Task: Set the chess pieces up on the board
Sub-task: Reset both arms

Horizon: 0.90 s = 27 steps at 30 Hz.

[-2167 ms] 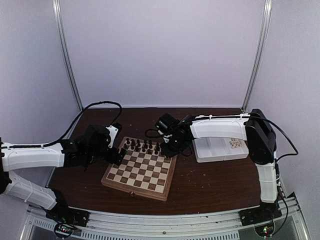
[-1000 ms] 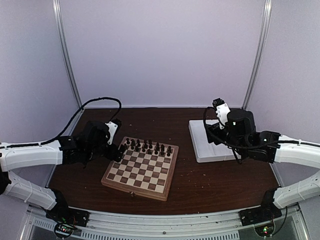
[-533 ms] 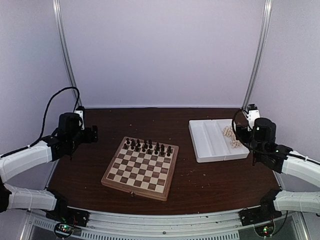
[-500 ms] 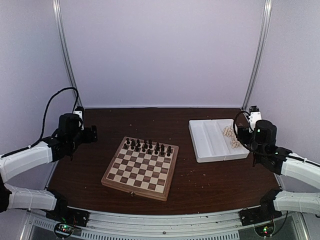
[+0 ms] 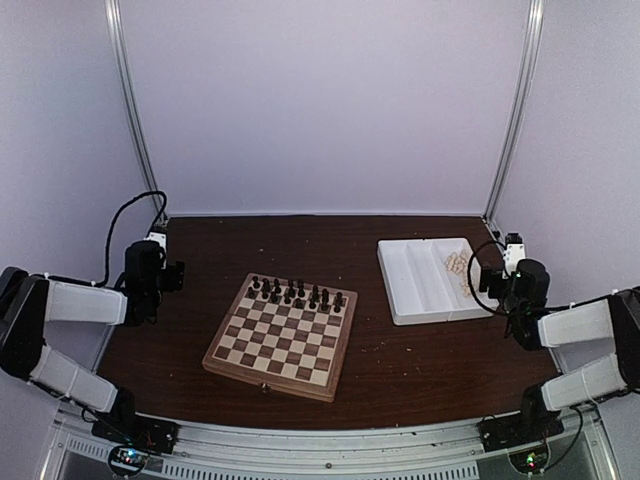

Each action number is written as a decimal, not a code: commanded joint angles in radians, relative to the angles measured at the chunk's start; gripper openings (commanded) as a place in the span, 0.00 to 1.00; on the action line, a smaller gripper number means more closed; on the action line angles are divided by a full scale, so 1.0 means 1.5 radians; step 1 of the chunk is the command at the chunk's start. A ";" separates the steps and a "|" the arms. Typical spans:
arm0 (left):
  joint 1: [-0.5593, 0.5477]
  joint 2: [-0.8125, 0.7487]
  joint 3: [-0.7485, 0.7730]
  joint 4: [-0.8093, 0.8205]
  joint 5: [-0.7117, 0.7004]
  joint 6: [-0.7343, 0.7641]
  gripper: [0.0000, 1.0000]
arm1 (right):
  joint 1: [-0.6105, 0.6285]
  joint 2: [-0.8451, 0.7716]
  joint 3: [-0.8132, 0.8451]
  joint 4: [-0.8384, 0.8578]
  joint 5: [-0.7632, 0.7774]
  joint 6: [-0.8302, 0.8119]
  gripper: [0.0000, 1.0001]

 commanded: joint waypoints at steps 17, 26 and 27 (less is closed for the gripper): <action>0.099 0.117 -0.108 0.294 0.247 0.003 0.96 | -0.022 0.236 0.073 0.174 -0.023 0.016 1.00; 0.118 0.144 -0.114 0.324 0.306 0.004 0.87 | -0.022 0.240 0.074 0.178 -0.027 0.015 1.00; 0.118 0.140 -0.114 0.318 0.306 0.005 0.96 | -0.022 0.240 0.075 0.177 -0.028 0.015 1.00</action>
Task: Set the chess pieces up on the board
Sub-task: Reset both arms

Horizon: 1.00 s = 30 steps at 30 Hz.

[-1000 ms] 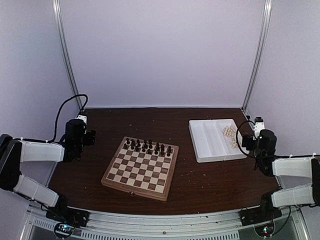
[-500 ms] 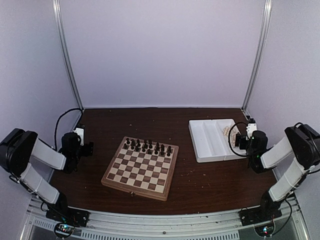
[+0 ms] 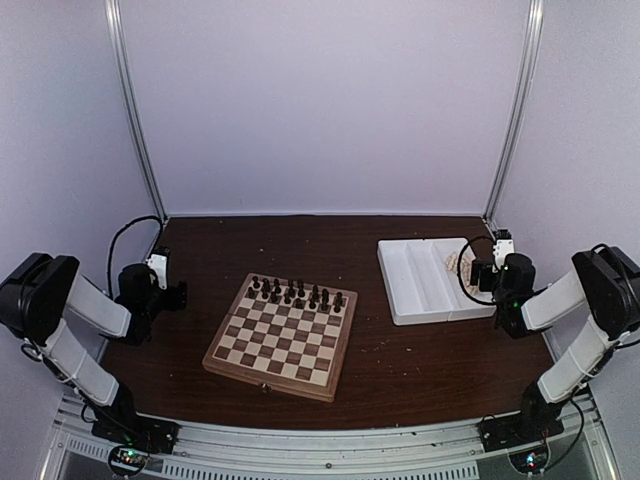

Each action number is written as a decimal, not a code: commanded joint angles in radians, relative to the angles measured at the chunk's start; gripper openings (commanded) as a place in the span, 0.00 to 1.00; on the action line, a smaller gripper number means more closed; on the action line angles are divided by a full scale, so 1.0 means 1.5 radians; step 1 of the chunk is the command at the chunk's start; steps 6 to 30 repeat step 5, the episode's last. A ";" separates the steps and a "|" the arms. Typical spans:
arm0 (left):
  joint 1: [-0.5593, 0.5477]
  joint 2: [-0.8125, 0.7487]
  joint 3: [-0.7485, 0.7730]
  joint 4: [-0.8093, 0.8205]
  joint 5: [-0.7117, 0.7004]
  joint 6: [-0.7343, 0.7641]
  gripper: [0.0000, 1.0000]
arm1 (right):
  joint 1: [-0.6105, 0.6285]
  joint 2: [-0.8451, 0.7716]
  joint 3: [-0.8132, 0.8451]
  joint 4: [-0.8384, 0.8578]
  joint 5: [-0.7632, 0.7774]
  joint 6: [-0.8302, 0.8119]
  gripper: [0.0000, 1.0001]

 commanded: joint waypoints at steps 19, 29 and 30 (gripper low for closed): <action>0.005 0.004 0.005 0.044 0.023 -0.004 0.98 | -0.005 -0.008 0.007 -0.013 -0.006 0.013 1.00; 0.005 0.004 0.005 0.044 0.023 -0.004 0.98 | -0.005 -0.008 0.007 -0.013 -0.006 0.013 1.00; 0.005 0.004 0.005 0.044 0.023 -0.004 0.98 | -0.005 -0.008 0.007 -0.013 -0.006 0.013 1.00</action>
